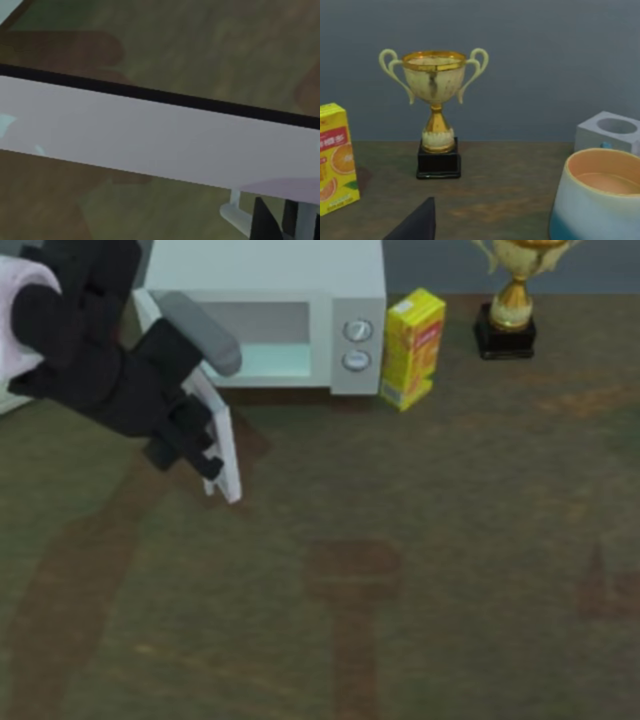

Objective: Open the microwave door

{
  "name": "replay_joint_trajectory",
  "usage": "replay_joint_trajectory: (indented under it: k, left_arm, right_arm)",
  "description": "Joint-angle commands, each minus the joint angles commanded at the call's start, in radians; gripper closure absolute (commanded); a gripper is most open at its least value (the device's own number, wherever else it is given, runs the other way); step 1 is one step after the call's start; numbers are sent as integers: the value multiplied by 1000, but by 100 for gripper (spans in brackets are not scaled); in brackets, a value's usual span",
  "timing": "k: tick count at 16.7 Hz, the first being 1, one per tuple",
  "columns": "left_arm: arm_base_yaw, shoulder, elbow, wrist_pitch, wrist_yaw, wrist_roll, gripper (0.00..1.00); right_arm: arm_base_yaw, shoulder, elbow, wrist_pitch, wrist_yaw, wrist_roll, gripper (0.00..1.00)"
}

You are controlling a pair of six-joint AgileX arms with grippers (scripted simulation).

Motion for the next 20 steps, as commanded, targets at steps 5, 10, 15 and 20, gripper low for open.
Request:
replay_joint_trajectory:
  k: [5, 10, 15, 20]
  left_arm:
    - [0, 0, 0, 0, 0, 0, 100]
    - [0, 0, 0, 0, 0, 0, 100]
    - [0, 0, 0, 0, 0, 0, 100]
    - [11, 3, 0, -12, 14, 31, 100]
  right_arm:
    - [0, 0, 0, 0, 0, 0, 0]
    - [0, 0, 0, 0, 0, 0, 0]
    - [0, 0, 0, 0, 0, 0, 0]
    - [0, 0, 0, 0, 0, 0, 0]
